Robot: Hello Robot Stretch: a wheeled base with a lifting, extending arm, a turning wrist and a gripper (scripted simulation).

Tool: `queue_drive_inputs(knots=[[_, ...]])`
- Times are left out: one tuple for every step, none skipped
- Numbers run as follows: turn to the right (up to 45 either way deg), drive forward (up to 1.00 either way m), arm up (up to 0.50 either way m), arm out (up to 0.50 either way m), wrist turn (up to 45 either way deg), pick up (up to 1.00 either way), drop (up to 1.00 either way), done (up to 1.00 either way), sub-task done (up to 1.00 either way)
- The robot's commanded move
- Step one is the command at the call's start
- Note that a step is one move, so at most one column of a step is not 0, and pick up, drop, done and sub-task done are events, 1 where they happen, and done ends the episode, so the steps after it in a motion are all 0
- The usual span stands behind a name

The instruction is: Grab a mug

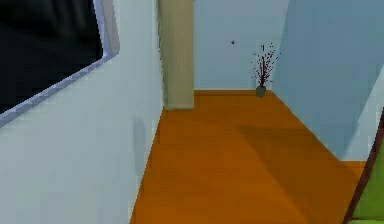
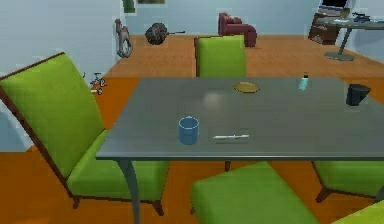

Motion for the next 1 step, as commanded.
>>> queue_drive_inputs(knots=[[0.0, 0.00, 0.50, 0.00, 0.0, 0.00, 0.00, 0.00, 0.00]])
